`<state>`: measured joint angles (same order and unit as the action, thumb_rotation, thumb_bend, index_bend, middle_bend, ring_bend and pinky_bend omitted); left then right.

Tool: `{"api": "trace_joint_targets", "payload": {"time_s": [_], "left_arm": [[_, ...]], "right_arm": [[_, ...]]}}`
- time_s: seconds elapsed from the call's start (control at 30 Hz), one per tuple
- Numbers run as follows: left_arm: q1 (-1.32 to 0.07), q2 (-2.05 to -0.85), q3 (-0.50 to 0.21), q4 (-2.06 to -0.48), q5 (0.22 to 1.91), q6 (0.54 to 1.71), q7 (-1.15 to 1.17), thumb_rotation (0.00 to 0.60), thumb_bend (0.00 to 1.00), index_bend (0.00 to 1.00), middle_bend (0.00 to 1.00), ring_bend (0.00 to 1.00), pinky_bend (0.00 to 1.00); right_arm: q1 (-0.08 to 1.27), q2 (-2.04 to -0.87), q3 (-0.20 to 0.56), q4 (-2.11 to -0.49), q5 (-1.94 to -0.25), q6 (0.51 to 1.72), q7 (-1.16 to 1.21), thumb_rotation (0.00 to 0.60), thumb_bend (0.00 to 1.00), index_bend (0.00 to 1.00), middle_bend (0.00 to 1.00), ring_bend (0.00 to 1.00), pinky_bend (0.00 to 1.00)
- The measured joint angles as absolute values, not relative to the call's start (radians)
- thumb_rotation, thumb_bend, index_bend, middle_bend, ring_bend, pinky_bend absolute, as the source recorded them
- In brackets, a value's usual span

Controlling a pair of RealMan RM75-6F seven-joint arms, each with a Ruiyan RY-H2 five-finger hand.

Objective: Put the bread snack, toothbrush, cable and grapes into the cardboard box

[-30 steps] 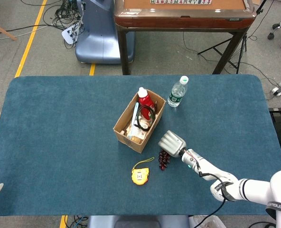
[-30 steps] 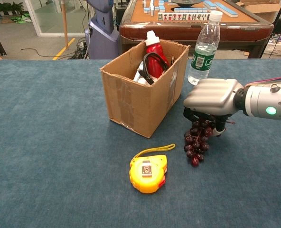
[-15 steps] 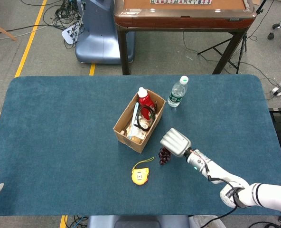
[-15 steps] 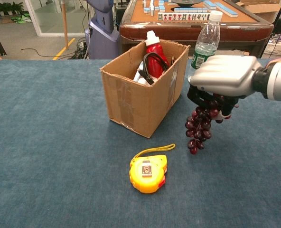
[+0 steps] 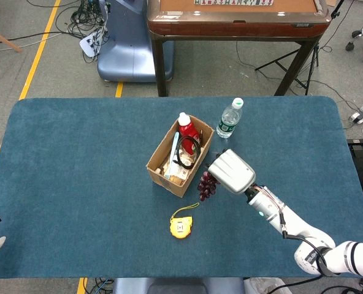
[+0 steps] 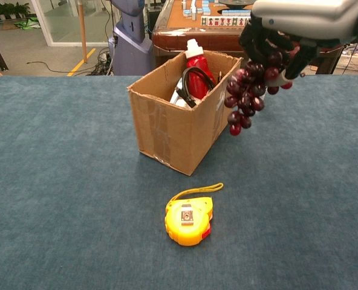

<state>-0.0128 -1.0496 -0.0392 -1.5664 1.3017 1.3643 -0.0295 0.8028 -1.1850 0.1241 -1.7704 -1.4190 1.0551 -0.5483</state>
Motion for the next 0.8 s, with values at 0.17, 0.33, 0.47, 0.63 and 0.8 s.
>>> {"api": "trace_joint_targets", "payload": {"time_s": [0.17,0.33,0.47,0.63,0.8], "left_arm": [[-0.013,-1.048,-0.039,-1.568,1.305,1.366,-0.033,0.600,0.21,0.41,0.41,0.32,0.49],[-0.012,-1.046,-0.040,-1.569,1.307,1.369,-0.039,0.600,0.21,0.41,0.41,0.32,0.49],[-0.012,-1.045,-0.040,-1.572,1.312,1.372,-0.039,0.600,0.21,0.41,0.41,0.32,0.49],[-0.011,-1.042,-0.039,-1.575,1.315,1.375,-0.044,0.600,0.21,0.41,0.41,0.32,0.49],[-0.010,-1.040,-0.038,-1.576,1.315,1.375,-0.048,0.600,0.21,0.41,0.41,0.32,0.49]], "right_arm": [[0.821,-1.226,0.193,-1.741,-1.349,1.066,-0.554,0.600,0.30,0.70,0.78,0.70,0.77],[0.853,-1.286,0.251,-1.687,-1.285,1.063,-0.547,0.600,0.31,0.70,0.76,0.68,0.74],[0.881,-1.333,0.285,-1.649,-1.219,1.055,-0.547,0.600,0.32,0.70,0.72,0.65,0.65],[0.929,-1.420,0.324,-1.547,-1.147,1.035,-0.537,0.600,0.32,0.60,0.62,0.59,0.61],[0.968,-1.523,0.333,-1.423,-1.147,1.027,-0.487,0.600,0.24,0.26,0.39,0.40,0.49]]}}
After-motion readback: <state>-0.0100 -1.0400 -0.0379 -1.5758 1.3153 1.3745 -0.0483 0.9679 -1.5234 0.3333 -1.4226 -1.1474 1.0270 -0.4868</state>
